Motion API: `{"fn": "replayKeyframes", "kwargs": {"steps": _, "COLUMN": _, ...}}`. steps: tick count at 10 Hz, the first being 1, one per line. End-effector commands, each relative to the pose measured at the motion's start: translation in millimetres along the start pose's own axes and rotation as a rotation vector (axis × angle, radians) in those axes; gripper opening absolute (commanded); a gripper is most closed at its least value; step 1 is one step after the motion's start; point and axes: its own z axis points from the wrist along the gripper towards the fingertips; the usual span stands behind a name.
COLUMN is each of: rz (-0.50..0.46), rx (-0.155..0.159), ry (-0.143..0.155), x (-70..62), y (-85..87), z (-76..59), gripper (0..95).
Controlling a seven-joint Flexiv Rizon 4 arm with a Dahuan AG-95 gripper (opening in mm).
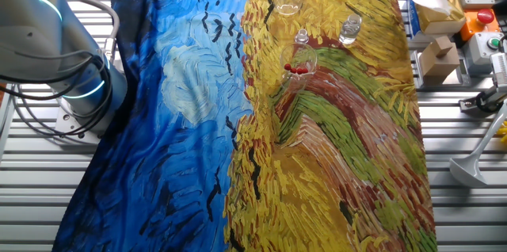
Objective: Transfer liquid using a dropper
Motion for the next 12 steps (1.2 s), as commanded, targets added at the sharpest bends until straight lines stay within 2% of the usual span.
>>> {"fn": "replayKeyframes", "kwargs": {"steps": 1, "rz": 0.003, "rx": 0.002, "ry": -0.018, "x": -1.3, "y": 2.1, "z": 5.8, "gripper": 0.0}}
{"fn": "replayKeyframes", "kwargs": {"steps": 4, "rz": 0.026, "rx": 0.007, "ry": -0.022, "x": -6.1, "y": 7.5, "z": 10.8, "gripper": 0.0}}
{"fn": "replayKeyframes", "kwargs": {"steps": 7, "rz": 0.009, "rx": -0.023, "ry": -0.033, "x": -6.1, "y": 7.5, "z": 10.8, "gripper": 0.0}}
{"fn": "replayKeyframes", "kwargs": {"steps": 12, "rz": -0.009, "rx": -0.030, "ry": -0.042, "x": -6.1, "y": 7.5, "z": 10.8, "gripper": 0.0}}
